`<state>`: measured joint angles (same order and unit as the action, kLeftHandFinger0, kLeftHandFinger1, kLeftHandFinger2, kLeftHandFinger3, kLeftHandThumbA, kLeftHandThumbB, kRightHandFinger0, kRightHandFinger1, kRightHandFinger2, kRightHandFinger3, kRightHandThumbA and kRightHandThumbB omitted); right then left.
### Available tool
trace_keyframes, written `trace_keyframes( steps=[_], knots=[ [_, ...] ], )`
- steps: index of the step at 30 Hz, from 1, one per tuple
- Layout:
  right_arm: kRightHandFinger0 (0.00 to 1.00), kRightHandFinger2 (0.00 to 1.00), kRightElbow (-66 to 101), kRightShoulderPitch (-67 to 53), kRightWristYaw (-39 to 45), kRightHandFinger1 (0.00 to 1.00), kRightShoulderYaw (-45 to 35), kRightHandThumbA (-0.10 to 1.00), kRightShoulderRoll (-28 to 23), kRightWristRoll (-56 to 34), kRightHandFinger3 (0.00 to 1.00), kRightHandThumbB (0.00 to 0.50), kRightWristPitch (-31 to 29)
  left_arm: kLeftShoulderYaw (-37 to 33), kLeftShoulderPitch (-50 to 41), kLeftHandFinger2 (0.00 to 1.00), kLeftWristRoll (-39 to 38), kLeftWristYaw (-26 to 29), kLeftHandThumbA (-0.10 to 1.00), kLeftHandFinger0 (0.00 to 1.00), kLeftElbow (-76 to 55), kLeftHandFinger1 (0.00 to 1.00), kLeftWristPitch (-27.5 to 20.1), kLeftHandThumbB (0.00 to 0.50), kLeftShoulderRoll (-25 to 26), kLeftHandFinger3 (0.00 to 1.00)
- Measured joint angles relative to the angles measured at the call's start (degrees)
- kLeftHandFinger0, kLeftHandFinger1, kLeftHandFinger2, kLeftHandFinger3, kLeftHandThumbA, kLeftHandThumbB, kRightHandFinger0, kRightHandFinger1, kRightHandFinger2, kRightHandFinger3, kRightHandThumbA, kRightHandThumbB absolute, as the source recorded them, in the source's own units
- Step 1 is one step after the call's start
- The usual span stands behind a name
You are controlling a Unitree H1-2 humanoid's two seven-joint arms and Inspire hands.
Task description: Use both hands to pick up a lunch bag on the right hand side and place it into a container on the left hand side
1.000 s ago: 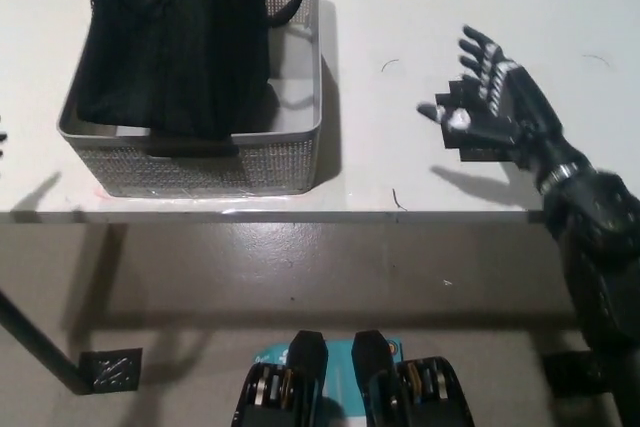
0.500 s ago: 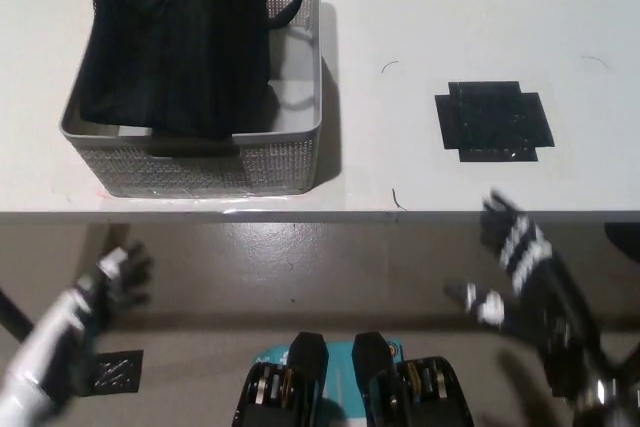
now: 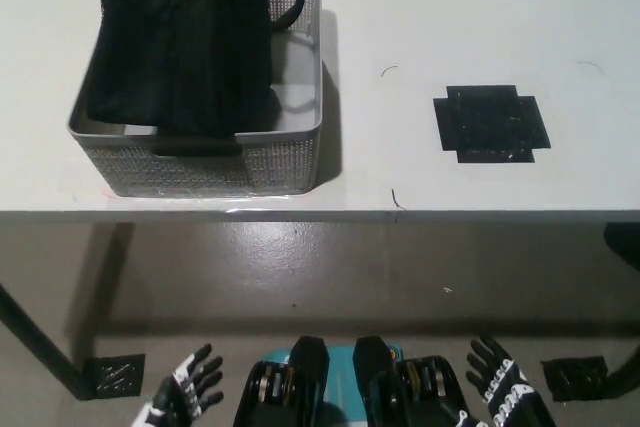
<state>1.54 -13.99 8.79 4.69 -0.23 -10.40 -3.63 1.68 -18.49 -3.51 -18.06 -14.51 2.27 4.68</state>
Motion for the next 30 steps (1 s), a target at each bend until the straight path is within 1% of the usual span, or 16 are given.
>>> trace_keyframes(
  steps=[2,3,6,10,11,15,17,18,21,23,24,30],
  knots=[
    [1.0,1.0,-0.91,0.06,0.0,1.0,-0.03,1.0,0.12,-0.01,1.0,0.235,-0.65,-0.15,-0.2,1.0,0.21,0.14,1.0,1.0,1.51,1.0,-1.03,0.115,-0.35,1.0],
    [1.0,1.0,-2.26,0.13,0.02,1.0,-0.07,1.0,0.26,-0.02,1.0,0.231,-1.85,-0.37,-0.46,1.0,0.48,0.39,1.0,1.0,3.5,1.0,-2.59,0.116,-0.76,1.0],
    [1.0,1.0,-4.11,0.34,0.08,1.0,-0.17,1.0,0.5,-0.1,1.0,0.229,-3.79,-0.5,-0.67,1.0,0.93,0.89,1.0,1.0,6.62,1.0,-5.26,0.121,-1.04,1.0],
    [1.0,1.0,-5.36,0.51,0.1,1.0,-0.54,1.0,0.84,-0.23,1.0,0.243,-6.06,-0.48,-0.72,1.0,1.63,1.54,1.0,1.0,9.98,1.0,-8.97,0.123,-1.05,1.0],
    [1.0,1.0,-5.46,0.5,0.11,1.0,-0.62,1.0,0.96,-0.26,1.0,0.246,-6.56,-0.48,-0.73,1.0,1.76,1.72,1.0,1.0,10.45,1.0,-9.62,0.131,-1.04,1.0],
    [1.0,1.0,-6.08,0.26,0.33,1.0,-0.9,1.0,1.54,-0.45,1.0,0.227,-9.35,-0.44,-0.72,1.0,2.1,2.61,1.0,1.0,11.48,1.0,-13.09,0.136,-0.98,1.0],
    [1.0,1.0,-6.19,0.02,0.52,1.0,-0.95,1.0,1.53,-0.71,1.0,0.225,-10.77,-0.39,-0.7,1.0,2.15,2.94,1.0,1.0,11.6,1.0,-14.7,0.125,-0.92,1.0],
    [1.0,1.0,-6.21,-0.02,0.54,1.0,-0.97,1.0,1.51,-0.77,1.0,0.237,-10.98,-0.39,-0.7,1.0,2.15,2.99,1.0,1.0,11.62,1.0,-14.93,0.125,-0.9,1.0],
    [1.0,1.0,-6.49,-0.14,0.68,1.0,-1.01,1.0,1.45,-1.28,1.0,0.244,-11.96,-0.35,-0.68,1.0,2.15,3.4,1.0,1.0,11.93,1.0,-16.61,0.128,-0.7,1.0],
    [1.0,1.0,-6.9,-0.1,0.71,1.0,-1.04,1.0,1.47,-1.45,1.0,0.224,-12.47,-0.34,-0.69,1.0,2.13,3.52,1.0,1.0,12.32,1.0,-17.34,0.133,-0.66,1.0],
    [1.0,1.0,-7.17,-0.07,0.71,1.0,-1.05,1.0,1.47,-1.48,1.0,0.222,-12.71,-0.34,-0.7,1.0,2.14,3.6,1.0,1.0,12.71,1.0,-17.81,0.139,-0.65,1.0],
    [1.0,1.0,-7.93,-0.05,0.71,1.0,-1.04,1.0,1.46,-1.44,1.0,0.224,-13.73,-0.31,-0.77,1.0,2.08,4.15,1.0,1.0,13.93,1.0,-18.84,0.128,-0.63,1.0]
  ],
)
